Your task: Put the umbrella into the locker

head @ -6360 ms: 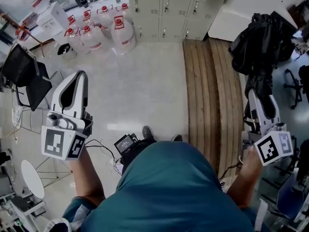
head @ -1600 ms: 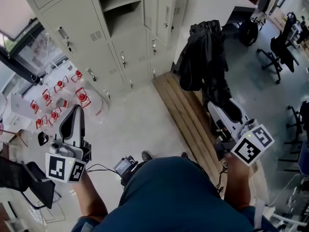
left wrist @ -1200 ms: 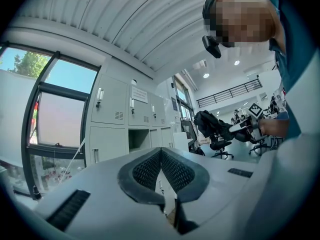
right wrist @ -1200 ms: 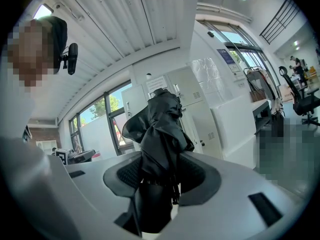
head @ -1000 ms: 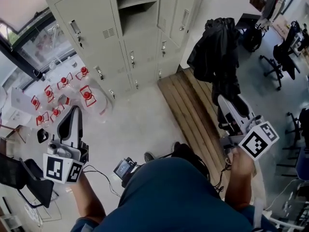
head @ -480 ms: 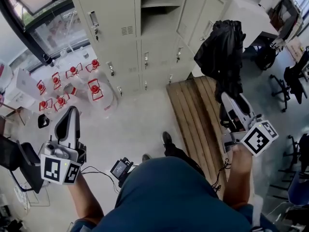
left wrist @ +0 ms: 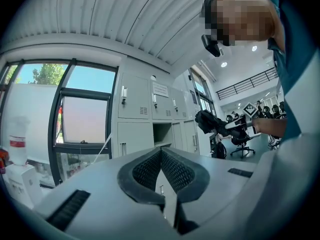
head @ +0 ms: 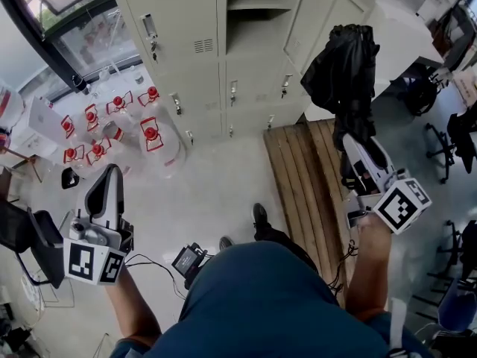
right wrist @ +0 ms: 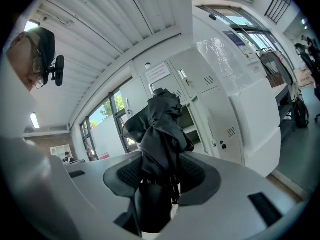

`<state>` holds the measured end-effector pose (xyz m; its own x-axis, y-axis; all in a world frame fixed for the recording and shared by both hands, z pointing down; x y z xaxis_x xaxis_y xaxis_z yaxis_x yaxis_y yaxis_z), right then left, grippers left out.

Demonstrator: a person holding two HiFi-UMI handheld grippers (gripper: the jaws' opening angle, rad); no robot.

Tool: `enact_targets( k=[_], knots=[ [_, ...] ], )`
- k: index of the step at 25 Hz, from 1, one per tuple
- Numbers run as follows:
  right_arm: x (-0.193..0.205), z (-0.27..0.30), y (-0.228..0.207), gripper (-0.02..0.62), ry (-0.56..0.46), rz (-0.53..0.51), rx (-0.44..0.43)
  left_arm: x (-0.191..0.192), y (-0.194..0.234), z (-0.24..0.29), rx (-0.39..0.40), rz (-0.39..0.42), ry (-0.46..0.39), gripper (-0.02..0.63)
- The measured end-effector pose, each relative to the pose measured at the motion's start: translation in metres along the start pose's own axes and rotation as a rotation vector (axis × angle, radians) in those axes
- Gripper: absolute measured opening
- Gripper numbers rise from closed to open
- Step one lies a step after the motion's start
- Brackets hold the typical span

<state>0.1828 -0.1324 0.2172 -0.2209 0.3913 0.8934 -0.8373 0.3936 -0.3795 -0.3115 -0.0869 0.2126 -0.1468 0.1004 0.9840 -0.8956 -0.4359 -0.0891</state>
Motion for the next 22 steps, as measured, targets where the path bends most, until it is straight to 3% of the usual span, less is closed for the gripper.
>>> enact_targets(
  k=[22],
  knots=[
    [-0.004,0.104,-0.059,0.199,0.077,0.046,-0.056,0.023,0.013,0.047,-0.057,-0.030,0.083,0.018]
  ],
)
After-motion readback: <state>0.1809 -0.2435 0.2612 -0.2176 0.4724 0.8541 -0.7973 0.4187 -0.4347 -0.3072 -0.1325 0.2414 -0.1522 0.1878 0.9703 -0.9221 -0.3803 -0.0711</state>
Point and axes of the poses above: the fingertips, and each gripper's own axes: z forward along the fingers, y to its left, x out of its underside, the point moved 9 cm from there along -z, backward along the fingers, and after that the axes turned 9 degrees about y, right-handed, at the moved point
